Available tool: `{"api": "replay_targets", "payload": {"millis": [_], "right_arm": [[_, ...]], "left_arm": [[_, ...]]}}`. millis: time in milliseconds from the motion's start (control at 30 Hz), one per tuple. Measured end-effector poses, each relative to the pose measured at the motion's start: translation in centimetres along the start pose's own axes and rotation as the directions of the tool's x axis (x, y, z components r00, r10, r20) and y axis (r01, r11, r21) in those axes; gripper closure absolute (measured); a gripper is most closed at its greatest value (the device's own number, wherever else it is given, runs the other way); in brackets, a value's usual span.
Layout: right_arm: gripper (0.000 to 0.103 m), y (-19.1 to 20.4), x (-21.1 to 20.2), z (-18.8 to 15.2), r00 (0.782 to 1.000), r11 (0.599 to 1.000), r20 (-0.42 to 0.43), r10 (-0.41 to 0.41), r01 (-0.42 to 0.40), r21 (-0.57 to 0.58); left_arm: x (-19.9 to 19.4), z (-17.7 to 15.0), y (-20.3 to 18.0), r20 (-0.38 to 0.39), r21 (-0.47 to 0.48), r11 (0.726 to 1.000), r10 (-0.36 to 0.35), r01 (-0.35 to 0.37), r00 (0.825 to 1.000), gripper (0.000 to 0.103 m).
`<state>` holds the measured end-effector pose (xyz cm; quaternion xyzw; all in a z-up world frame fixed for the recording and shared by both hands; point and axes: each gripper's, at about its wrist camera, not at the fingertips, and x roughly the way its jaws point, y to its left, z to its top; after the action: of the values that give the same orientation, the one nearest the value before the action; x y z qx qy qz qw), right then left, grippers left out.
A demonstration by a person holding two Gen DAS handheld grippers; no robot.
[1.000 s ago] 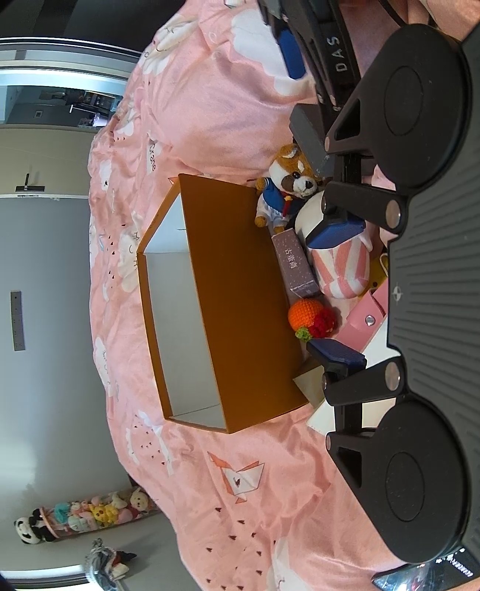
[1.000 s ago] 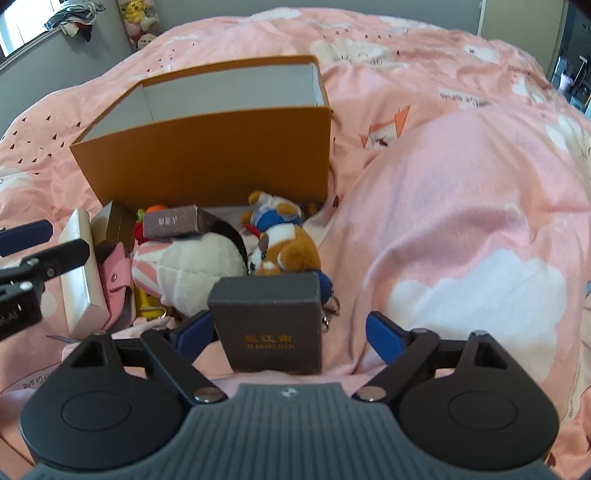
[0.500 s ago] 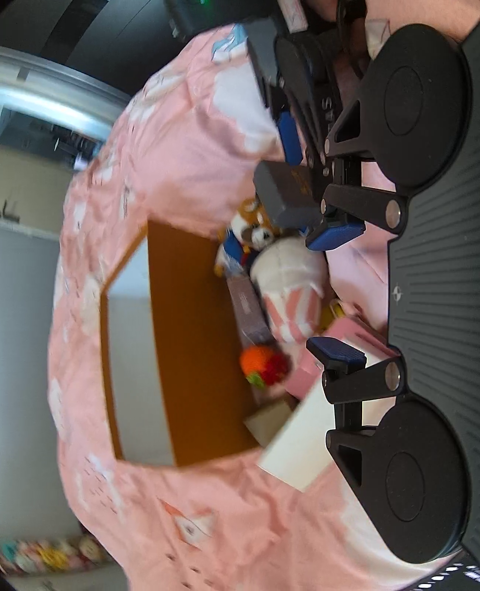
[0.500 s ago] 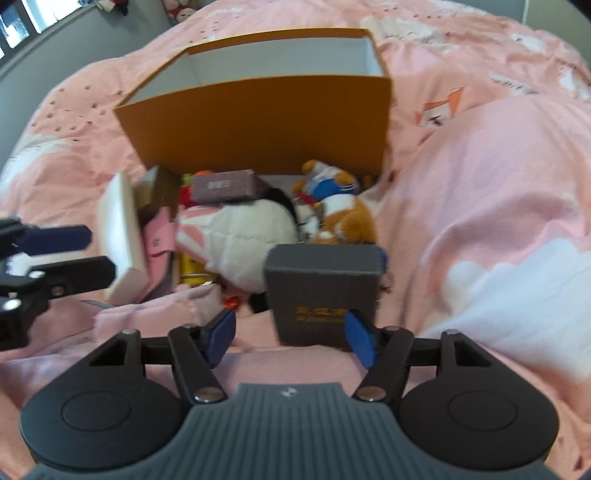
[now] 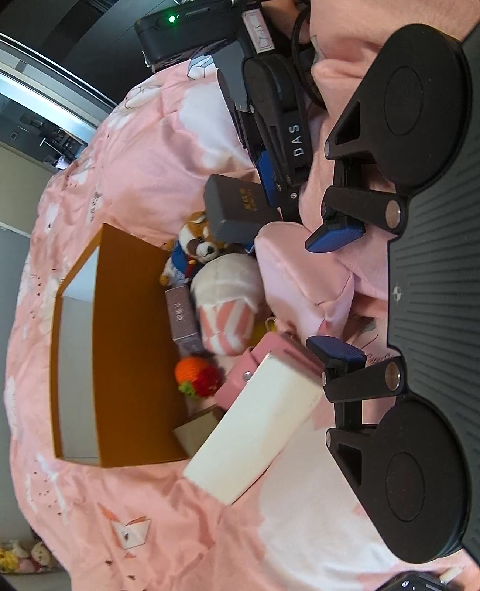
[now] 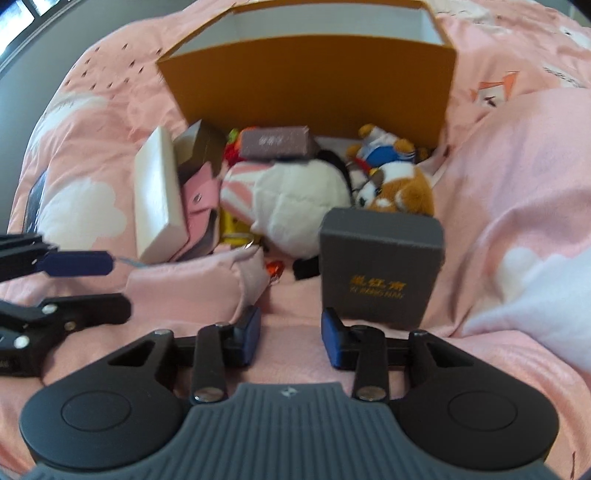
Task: Organize objects
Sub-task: 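Grasp the grey XI JIANG NAN box with the right gripper while the left approaches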
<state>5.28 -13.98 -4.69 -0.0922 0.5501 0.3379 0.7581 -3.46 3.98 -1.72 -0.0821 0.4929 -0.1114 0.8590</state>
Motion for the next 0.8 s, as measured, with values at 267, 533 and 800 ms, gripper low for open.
{"api": "replay_targets", "payload": {"millis": [267,533,800], "right_arm": [[0.070,0.3,-1.1,0.3,0.995,1.000,0.095,-0.026,0.028,-0.014],[0.025,-2.3,-2.7,0.5,0.963,0.973,0.163,-0.216,0.198,0.119],[0.021,-3.7,0.7,1.5,0.980,0.972,0.078,-0.182,0.167,0.168]], "left_arm": [[0.7,0.5,-0.1,0.003,0.002,0.999,0.045,-0.045,0.999,0.054],[-0.1,2.2,0.2,0.077,0.001,0.998,0.063,-0.063,0.995,0.055],[1.0,3.8,0.0,0.088,0.022,0.996,0.084,-0.086,0.993,0.054]]}}
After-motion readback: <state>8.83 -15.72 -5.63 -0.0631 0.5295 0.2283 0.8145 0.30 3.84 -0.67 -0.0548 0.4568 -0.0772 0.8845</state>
